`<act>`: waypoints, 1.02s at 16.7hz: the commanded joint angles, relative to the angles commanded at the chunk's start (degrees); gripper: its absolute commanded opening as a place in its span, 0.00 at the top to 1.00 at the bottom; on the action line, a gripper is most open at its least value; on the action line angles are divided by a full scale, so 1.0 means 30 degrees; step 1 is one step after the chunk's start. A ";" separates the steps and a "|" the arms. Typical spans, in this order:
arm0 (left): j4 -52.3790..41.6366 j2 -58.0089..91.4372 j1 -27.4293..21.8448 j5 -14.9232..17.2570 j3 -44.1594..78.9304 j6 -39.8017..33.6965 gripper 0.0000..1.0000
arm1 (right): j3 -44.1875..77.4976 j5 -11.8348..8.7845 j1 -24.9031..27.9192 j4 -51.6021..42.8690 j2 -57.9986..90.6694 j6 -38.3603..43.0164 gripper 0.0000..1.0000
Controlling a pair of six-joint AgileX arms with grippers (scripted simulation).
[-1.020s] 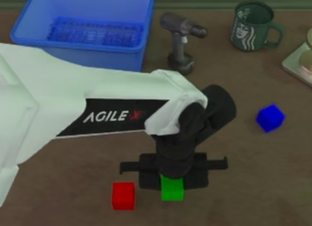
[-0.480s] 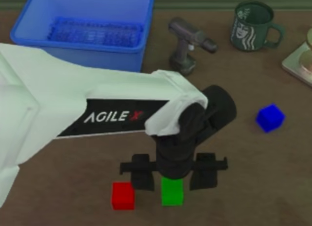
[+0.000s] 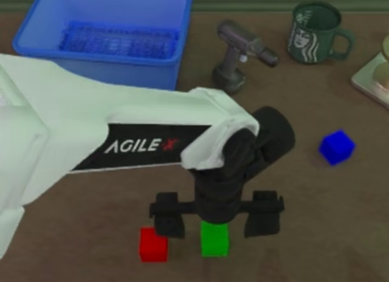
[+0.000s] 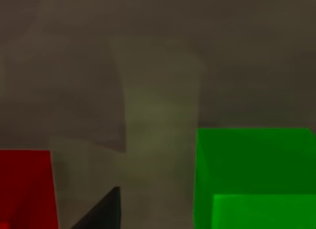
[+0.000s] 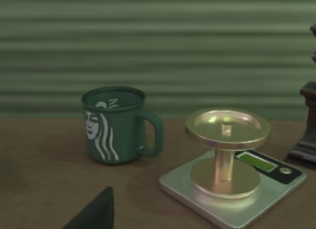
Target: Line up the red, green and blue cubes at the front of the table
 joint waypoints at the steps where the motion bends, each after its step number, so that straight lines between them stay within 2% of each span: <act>1: -0.0004 -0.0013 0.0027 0.0000 0.0004 0.0001 0.00 | 0.0000 0.0000 0.0000 0.0000 0.0000 0.0000 0.00; 4: -0.0799 -0.0230 0.0062 -0.0017 0.0629 -0.0054 0.00 | 0.0000 0.0000 0.0000 0.0000 0.0000 0.0000 0.00; 10: -0.4741 -0.1542 0.0330 -0.0012 0.3174 -0.0096 0.00 | 0.0000 0.0000 0.0000 0.0000 0.0000 0.0000 0.00; 17: -0.4387 -0.2107 0.0550 -0.0052 0.2723 0.0122 0.00 | 0.0569 -0.0024 0.0113 -0.0409 0.0586 -0.0074 0.00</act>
